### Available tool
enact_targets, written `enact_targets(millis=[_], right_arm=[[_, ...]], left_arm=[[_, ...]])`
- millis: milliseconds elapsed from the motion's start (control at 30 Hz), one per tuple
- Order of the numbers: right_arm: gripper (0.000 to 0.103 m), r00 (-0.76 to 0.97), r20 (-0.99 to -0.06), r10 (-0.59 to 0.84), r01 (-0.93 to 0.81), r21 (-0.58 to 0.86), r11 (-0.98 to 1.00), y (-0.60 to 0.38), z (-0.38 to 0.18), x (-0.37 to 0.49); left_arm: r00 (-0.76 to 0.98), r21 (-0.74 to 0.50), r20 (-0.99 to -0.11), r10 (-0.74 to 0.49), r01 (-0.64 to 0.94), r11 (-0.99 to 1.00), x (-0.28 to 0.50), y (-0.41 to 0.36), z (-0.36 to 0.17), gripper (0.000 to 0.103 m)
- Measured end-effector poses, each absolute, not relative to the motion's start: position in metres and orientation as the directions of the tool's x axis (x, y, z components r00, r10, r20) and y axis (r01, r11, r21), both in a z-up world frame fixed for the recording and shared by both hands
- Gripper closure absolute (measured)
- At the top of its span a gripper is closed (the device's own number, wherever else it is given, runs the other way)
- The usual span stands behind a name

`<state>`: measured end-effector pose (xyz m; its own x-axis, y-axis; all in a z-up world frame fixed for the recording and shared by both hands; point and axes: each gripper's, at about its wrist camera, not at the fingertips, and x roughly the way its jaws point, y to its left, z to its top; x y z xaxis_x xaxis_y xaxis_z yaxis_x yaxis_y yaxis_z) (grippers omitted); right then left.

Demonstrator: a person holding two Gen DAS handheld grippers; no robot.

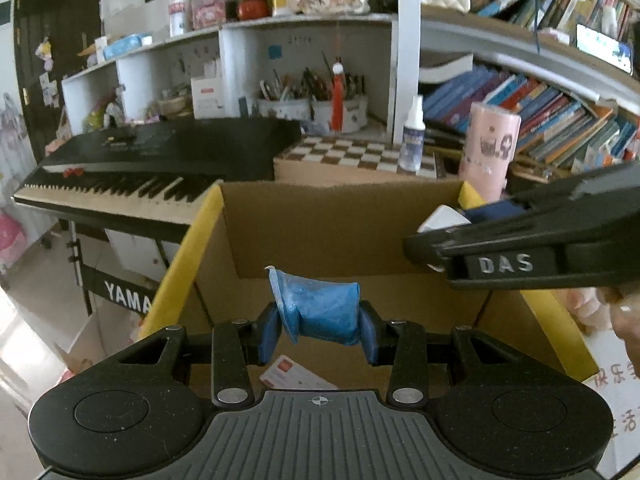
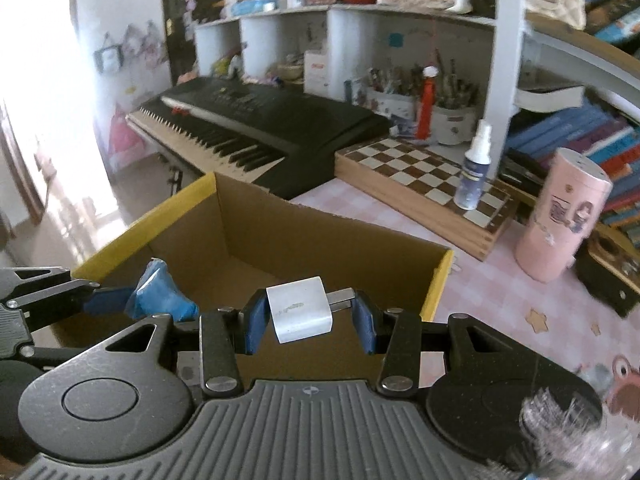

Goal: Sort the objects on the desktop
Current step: 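Lower both items into the yellow box and open both grippers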

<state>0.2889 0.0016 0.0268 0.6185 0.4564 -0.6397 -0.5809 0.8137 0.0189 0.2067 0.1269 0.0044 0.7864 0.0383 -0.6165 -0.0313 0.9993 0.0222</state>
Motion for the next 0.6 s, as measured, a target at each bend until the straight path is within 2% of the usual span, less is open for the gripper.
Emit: enact_targets(millis=[300, 600], right_arm=[[0.061, 0.498, -0.731, 0.468, -0.673, 0.014, 0.739, 0.019, 0.006, 0.313], [0.061, 0.402, -0.816, 0.416, -0.774, -0.06, 0.63, 0.042, -0.009, 0.317]], left_arm=[[0.735, 0.026, -0.677, 0.039, -0.03, 0.999, 0.217, 0.124, -0.006, 0.064], [0.691, 0.014, -0.723, 0.01, 0.0, 1.0, 0.221, 0.115, -0.016, 0.063]])
